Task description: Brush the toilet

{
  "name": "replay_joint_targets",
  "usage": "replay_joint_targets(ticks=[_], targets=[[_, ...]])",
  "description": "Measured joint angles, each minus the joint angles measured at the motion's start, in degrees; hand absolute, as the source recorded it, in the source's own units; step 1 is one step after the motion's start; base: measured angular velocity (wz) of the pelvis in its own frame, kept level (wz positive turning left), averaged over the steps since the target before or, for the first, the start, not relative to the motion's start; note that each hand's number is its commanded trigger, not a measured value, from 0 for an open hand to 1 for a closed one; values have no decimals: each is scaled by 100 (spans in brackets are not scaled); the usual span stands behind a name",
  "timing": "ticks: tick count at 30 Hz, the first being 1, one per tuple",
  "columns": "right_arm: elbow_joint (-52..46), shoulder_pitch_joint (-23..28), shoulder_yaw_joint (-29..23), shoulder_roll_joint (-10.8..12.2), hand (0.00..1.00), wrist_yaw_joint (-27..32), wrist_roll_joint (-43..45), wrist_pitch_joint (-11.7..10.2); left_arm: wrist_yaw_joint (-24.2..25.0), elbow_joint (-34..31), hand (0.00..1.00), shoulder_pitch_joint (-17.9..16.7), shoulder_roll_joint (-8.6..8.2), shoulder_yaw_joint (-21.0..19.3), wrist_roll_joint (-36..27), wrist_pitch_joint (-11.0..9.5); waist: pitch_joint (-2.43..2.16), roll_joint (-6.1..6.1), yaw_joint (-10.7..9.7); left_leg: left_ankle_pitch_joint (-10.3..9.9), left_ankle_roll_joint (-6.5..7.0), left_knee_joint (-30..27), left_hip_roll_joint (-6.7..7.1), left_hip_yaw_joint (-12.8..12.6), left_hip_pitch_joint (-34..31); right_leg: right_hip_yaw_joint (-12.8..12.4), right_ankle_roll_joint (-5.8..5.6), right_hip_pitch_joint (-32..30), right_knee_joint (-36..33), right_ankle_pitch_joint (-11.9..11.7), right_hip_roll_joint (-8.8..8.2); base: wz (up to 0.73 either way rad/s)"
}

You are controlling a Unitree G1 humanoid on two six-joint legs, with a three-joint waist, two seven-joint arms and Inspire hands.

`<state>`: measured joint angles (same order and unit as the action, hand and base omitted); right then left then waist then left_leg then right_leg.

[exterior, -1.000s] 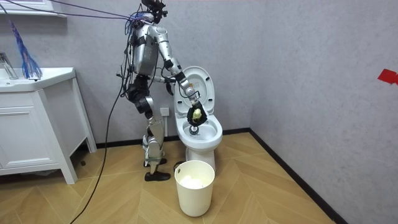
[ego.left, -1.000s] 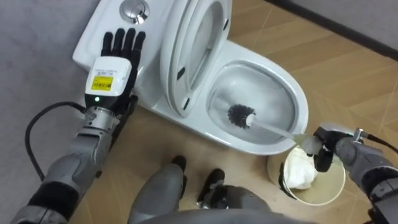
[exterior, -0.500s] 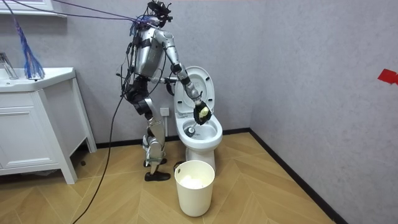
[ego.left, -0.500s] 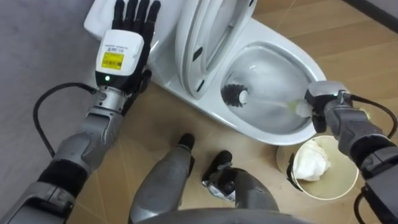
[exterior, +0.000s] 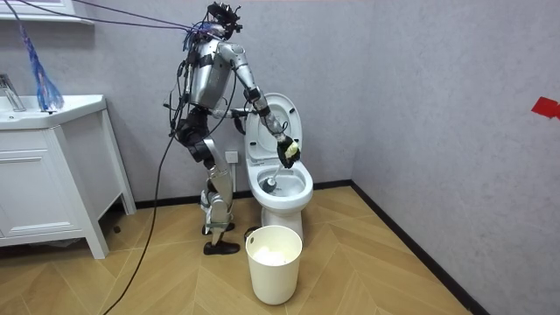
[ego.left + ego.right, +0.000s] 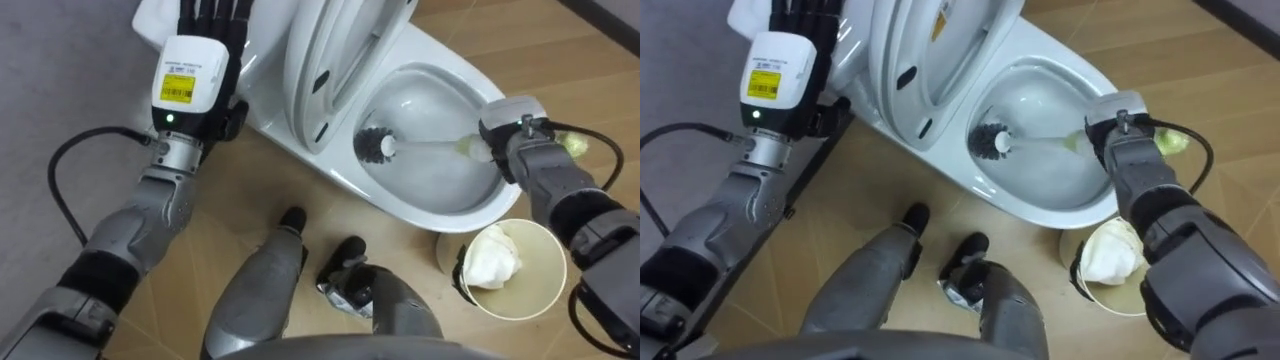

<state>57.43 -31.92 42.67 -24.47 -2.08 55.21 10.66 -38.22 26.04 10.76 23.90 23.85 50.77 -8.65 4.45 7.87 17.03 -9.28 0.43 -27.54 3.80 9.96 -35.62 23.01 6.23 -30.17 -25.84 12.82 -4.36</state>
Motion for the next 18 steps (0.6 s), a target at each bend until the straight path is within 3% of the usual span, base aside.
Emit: replay_joint_targets(ticks=[8, 12, 14, 18], targets=[[42, -50, 95, -34, 100, -122, -239, 85, -30, 7, 0, -12, 57, 108, -127, 16, -4, 17, 55, 0, 0, -21, 7, 66, -30, 68, 1, 9, -22, 0, -4, 4], [570, -283, 66, -48, 100, -111, -1188, -55, -87, -4, 0, -14, 98, 130, -117, 22, -4, 17, 67, 0, 0, -34, 16, 36, -85, 63, 3, -56, -82, 10, -28, 0], [837, -373, -193, -59, 100, -77, -1511, -123, -124, -56, 0, -27, 100, 140, -116, 51, -4, 17, 65, 2, 2, -51, 48, 41, -124, 42, 1, -153, -209, 47, -84, 0], [1155, -676, -491, -292, 100, 85, -2222, -112, -171, -442, 0, -261, 239, 106, -119, 251, 6, 39, 61, 52, 26, -5, 96, -42, -237, -52, -2, -390, -374, 86, -176, -6]])
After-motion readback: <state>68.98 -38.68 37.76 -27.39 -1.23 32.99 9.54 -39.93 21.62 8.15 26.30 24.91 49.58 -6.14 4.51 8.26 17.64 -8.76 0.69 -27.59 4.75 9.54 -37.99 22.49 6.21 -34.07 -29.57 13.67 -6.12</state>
